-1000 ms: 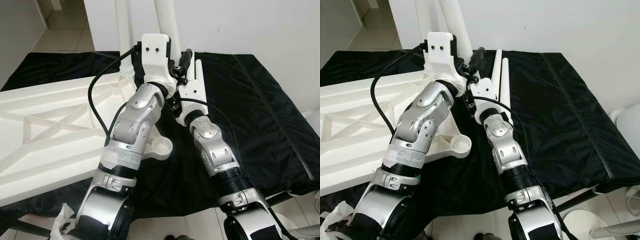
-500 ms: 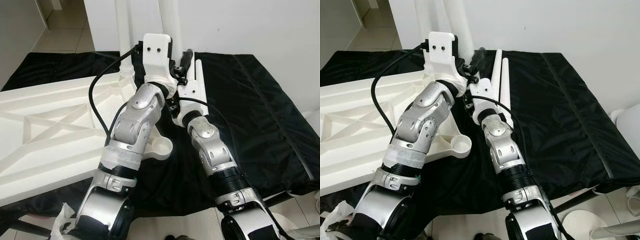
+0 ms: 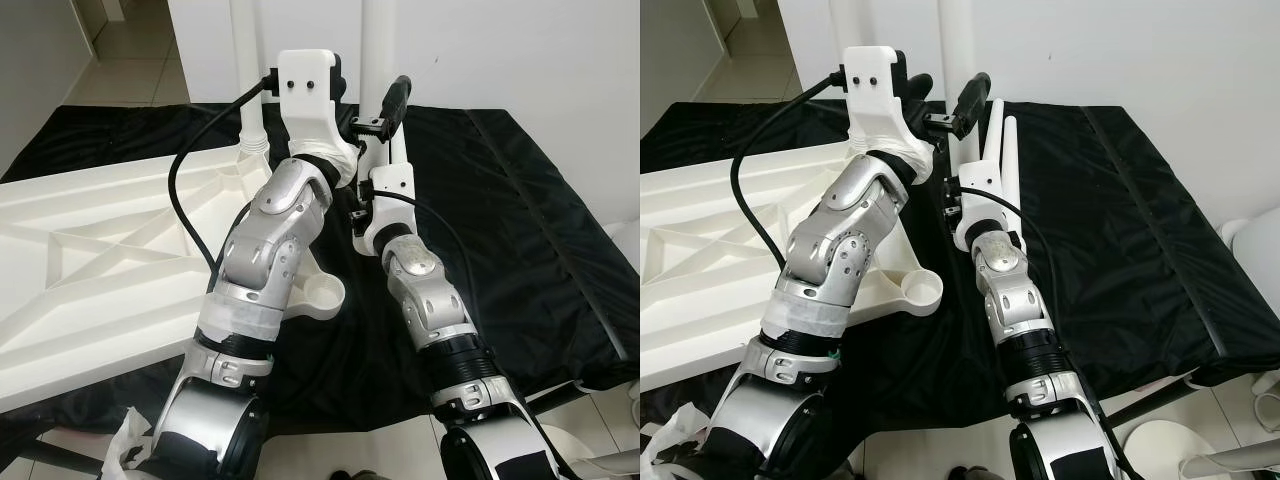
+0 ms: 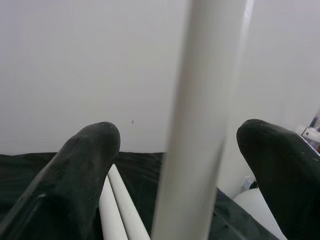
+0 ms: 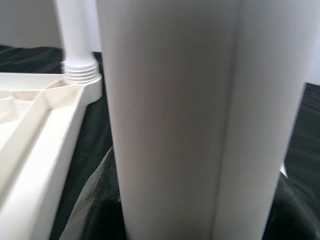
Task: Building children table
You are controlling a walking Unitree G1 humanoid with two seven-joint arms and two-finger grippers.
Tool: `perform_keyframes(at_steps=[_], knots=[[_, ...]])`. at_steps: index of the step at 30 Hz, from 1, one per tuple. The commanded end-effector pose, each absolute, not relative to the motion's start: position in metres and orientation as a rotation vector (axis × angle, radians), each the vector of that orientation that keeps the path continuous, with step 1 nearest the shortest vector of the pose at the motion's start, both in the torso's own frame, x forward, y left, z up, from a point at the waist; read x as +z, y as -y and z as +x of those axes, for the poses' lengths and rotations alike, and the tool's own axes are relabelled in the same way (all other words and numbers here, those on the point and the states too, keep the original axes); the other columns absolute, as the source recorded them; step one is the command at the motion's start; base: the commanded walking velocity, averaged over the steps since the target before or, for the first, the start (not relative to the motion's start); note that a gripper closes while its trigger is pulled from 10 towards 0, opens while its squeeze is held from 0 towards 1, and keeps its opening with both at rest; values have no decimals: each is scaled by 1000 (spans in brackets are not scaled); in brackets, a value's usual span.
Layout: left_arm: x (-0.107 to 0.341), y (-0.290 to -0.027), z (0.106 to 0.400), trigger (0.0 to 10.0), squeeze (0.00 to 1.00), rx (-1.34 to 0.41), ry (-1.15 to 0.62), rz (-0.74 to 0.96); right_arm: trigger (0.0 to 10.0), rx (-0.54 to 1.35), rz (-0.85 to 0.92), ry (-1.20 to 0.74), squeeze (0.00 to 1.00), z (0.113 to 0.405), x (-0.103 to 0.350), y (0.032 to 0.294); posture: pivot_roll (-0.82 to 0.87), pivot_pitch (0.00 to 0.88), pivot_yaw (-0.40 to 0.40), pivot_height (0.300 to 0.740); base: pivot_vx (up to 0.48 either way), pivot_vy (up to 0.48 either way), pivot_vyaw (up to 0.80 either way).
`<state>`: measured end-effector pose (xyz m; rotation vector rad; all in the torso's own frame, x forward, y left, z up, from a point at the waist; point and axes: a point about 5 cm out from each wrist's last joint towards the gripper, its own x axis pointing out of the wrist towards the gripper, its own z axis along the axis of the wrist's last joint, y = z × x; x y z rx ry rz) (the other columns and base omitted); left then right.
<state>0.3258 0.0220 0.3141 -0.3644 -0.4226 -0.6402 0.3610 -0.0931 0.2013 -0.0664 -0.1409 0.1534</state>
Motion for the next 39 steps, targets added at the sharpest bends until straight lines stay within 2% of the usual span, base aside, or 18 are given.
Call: perform_keyframes(at_steps=[1,5,20,26,27,31,35,39], knots=[[312,-21,323,10000,0,-705,426,-371,10000,111,-32,171,0,364,209,99,37,67,-36,740,0,0,0],[300,-32,328,10000,0,-651,394,-317,10000,57,-12,230,0,362,216,109,38,58,-36,740,0,0,0],[260,-61,330,10000,0,-562,321,-167,10000,83,49,301,0,345,212,114,45,58,-46,740,0,0,0],[230,-67,328,10000,0,-550,250,-28,10000,71,39,293,0,342,206,119,42,56,-44,740,0,0,0],[221,-67,326,10000,0,-563,235,48,10000,65,35,291,0,341,205,122,41,57,-45,740,0,0,0],[205,-66,321,10000,0,-591,212,178,10000,53,24,289,0,340,203,127,42,57,-46,740,0,0,0],[199,-67,318,10000,0,-606,192,196,10000,47,17,288,0,339,203,130,42,56,-47,740,0,0,0],[187,-82,314,10000,0,-619,152,256,10000,29,-3,282,0,338,201,139,37,57,-44,740,0,0,0]])
